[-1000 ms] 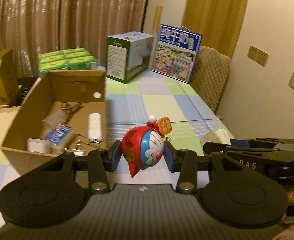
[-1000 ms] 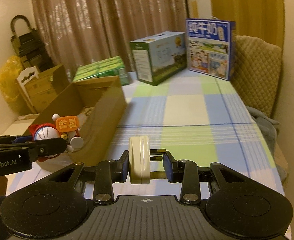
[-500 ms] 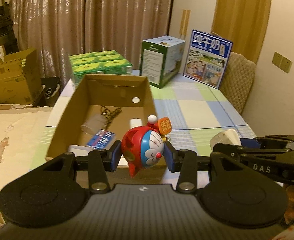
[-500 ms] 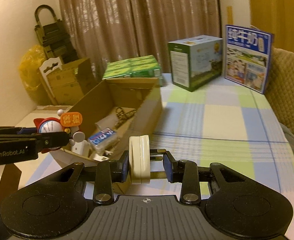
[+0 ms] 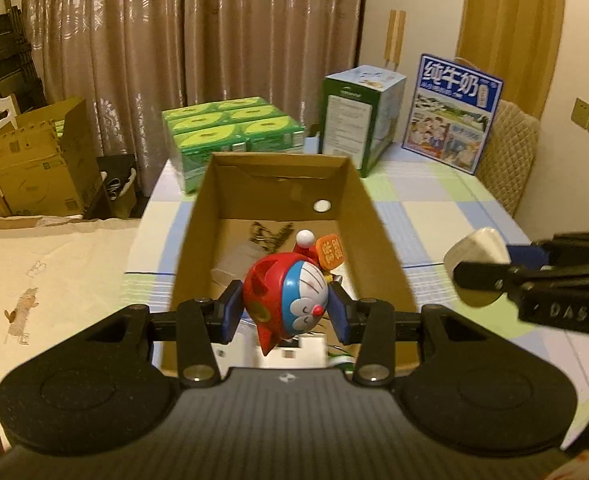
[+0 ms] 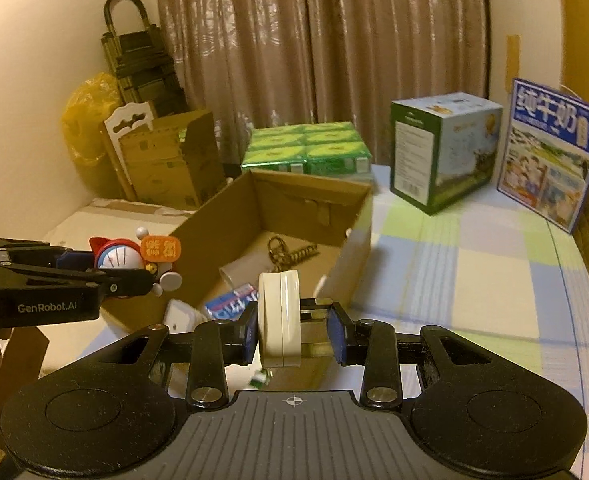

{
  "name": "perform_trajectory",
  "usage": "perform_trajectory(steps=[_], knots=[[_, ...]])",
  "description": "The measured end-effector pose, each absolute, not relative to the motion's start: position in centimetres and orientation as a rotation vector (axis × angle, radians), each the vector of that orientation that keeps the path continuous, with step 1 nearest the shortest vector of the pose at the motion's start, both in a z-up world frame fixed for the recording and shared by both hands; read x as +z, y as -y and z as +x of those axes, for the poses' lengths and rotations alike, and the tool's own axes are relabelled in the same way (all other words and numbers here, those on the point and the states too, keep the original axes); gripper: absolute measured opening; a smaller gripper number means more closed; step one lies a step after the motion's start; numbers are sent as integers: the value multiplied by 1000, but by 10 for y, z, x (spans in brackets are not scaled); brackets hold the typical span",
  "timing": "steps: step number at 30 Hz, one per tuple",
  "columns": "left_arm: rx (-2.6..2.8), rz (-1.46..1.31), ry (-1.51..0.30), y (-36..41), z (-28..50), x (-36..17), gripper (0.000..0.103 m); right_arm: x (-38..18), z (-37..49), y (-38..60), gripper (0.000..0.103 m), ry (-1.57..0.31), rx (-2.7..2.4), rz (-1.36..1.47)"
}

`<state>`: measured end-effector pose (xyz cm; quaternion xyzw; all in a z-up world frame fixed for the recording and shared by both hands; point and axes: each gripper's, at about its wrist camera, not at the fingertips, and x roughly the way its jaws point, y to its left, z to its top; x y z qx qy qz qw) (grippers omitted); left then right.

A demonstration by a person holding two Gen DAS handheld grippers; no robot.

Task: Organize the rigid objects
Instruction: 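Carry the Doraemon figure and plug adapter in both tools over the box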

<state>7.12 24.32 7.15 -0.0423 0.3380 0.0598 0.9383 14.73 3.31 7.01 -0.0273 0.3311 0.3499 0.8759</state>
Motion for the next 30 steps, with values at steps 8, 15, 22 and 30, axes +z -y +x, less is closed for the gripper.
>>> perform_trajectory(steps=[8,15,22,30], knots=[[142,-56,-727,-274,102,55,39,60,187,-73,32,-718,769,-75],[106,-31,-770,-274,122,31,39,42,207,-94,32,-754,792,-79],[65,-29,-828,-267,135,3,39,26,215,-105,32,-784,804,-83],[45,-25,-873,-266,144,-14,39,18,221,-110,32,-795,804,-83]])
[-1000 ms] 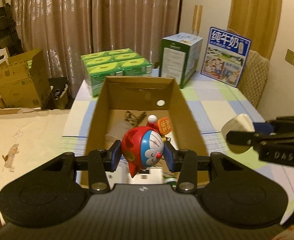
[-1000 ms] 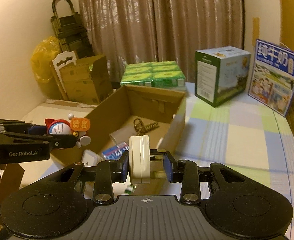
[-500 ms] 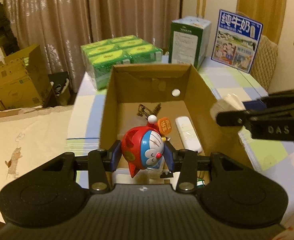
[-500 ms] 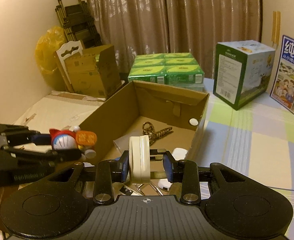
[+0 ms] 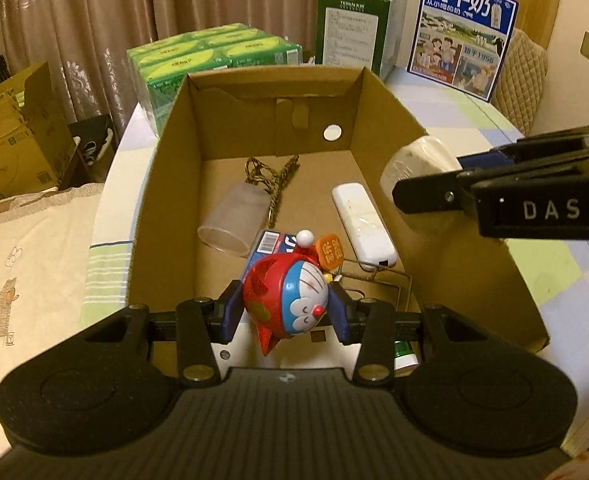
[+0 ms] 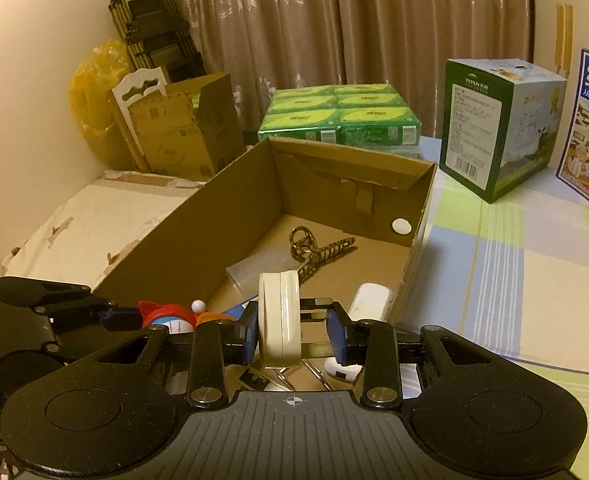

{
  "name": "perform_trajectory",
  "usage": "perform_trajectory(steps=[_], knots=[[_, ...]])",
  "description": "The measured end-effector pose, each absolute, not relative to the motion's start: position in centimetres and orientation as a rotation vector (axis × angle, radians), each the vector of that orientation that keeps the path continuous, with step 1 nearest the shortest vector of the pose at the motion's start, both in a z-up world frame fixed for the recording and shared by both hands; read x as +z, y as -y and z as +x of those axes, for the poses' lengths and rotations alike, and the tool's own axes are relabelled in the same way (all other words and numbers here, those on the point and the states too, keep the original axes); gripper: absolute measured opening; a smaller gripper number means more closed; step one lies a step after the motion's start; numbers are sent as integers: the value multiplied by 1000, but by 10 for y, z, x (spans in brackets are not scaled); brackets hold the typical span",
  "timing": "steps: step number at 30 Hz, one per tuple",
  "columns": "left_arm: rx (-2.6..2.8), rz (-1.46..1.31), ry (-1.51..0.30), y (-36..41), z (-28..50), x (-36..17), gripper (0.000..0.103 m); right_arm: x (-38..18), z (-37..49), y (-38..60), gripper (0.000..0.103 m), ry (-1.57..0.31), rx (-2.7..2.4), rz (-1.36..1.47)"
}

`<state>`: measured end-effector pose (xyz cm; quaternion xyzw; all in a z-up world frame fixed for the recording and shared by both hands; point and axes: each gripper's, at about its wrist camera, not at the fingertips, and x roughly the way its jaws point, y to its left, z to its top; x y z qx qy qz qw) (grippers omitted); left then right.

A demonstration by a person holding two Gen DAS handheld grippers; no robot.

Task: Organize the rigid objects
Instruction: 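Carry the Doraemon figure and plug adapter in both tools over the box, then open both tools to drop the figure and adapter into the box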

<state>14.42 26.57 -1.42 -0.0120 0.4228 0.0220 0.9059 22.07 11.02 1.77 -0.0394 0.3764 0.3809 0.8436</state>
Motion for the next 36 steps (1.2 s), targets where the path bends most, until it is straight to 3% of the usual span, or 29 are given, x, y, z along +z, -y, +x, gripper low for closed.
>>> perform_trajectory(steps=[36], knots=[[97,-38,-813,-278,126,8,40,8,208,-126,32,-808,846,-160]])
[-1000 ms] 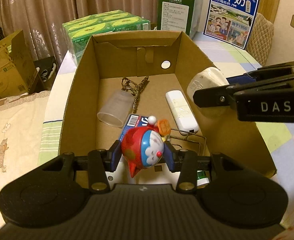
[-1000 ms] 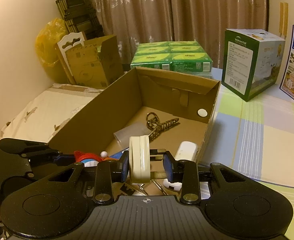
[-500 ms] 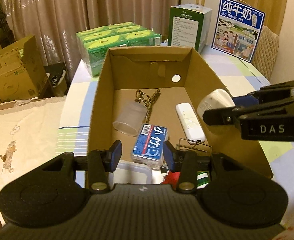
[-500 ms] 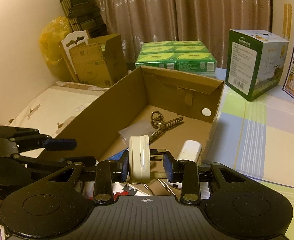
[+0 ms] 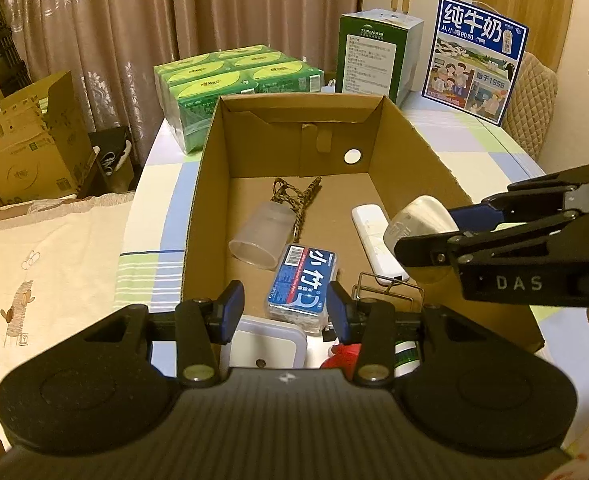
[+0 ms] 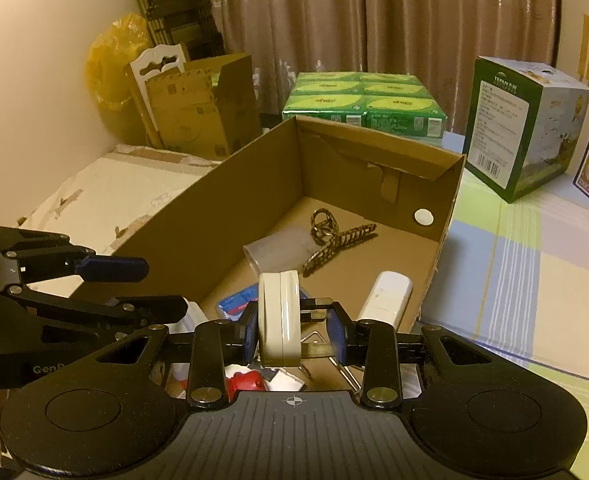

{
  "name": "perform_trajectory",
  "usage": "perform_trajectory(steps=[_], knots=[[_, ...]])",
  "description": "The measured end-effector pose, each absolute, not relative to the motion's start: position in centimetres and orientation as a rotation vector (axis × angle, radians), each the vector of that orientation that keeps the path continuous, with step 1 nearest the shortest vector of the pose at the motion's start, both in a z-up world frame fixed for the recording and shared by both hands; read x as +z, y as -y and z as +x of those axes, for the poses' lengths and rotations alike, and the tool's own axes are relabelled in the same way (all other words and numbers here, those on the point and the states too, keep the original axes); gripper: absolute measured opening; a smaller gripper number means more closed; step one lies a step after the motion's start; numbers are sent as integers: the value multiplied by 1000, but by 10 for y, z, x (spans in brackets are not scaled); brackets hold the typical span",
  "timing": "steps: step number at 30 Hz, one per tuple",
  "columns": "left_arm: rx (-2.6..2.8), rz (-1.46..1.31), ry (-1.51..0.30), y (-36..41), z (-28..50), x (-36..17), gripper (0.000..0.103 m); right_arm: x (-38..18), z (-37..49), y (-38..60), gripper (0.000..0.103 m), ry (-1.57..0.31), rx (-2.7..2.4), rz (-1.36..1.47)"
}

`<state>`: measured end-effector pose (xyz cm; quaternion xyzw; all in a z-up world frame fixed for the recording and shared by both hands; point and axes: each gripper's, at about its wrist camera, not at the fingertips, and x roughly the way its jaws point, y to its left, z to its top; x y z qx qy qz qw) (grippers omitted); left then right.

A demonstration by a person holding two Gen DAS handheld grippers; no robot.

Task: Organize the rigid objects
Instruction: 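Open both tools to drop the figure and adapter into the box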

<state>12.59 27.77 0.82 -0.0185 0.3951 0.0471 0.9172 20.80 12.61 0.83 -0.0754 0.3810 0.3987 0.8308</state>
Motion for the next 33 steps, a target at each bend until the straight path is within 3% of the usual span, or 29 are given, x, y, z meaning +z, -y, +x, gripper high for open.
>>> perform_trajectory(steps=[21,25,30,33], knots=[[110,-48,-813,-281,123,8,42,7,207,-129,34,-800,852,-200],[115,-43,-810,-281,121,9,46,12,204,-125,46,-771,842,-189],[128,-46,-798,-281,112,15,50,24,203,-113,49,-733,819,-155],[135,-50,-781,-279,106,21,62,33,200,-99,50,-726,797,-111]])
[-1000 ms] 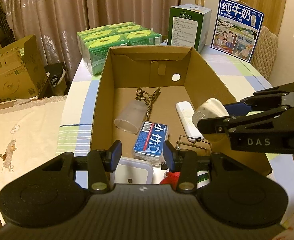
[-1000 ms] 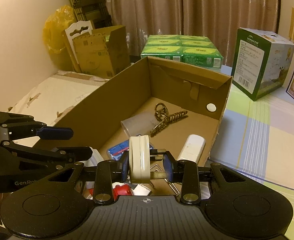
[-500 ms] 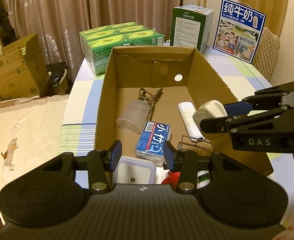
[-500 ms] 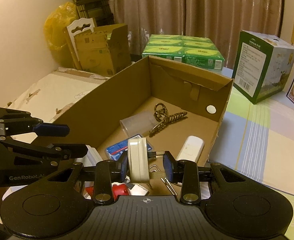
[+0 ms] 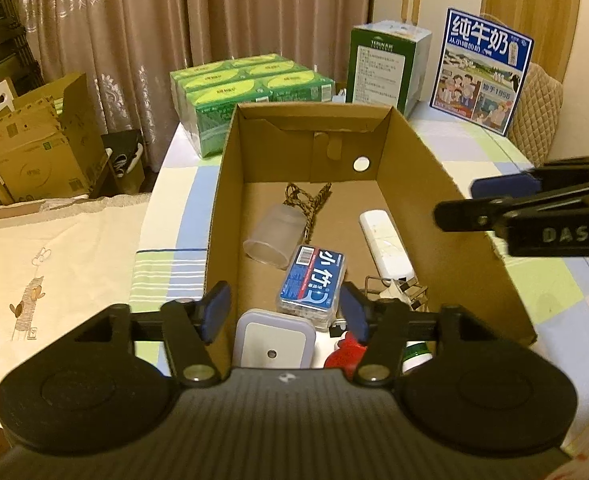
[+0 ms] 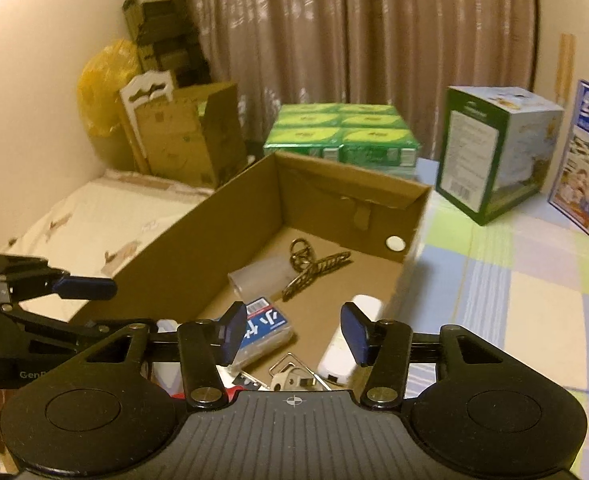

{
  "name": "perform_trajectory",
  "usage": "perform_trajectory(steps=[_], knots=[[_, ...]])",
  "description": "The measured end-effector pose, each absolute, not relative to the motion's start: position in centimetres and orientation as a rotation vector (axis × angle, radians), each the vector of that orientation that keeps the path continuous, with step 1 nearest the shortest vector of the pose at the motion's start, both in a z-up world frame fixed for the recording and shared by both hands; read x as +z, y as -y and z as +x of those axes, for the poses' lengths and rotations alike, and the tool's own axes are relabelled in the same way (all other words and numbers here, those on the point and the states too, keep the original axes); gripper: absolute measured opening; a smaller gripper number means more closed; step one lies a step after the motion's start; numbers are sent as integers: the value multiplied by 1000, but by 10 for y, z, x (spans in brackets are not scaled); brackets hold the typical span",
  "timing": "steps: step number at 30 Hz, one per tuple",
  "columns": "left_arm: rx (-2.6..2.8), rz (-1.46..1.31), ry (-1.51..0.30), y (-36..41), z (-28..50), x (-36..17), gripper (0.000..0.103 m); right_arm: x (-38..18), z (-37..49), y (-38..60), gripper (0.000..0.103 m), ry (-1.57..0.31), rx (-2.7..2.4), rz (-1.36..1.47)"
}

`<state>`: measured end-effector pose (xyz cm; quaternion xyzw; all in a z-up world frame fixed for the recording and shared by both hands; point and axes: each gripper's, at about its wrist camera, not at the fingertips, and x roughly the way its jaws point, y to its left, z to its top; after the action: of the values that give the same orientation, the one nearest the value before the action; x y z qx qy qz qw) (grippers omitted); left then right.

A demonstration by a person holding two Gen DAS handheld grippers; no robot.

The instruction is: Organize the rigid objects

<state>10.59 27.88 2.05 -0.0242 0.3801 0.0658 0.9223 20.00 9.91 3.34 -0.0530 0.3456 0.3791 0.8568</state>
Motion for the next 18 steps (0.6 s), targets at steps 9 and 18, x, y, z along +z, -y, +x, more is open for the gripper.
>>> perform_trajectory(steps=[9,18], knots=[[147,-52,-736,-261,81,39,90,52,165,-49,54,-742,734,34],[168,-74,-737,-238,48,50,99,57,122,-15,58,-767,674,38]])
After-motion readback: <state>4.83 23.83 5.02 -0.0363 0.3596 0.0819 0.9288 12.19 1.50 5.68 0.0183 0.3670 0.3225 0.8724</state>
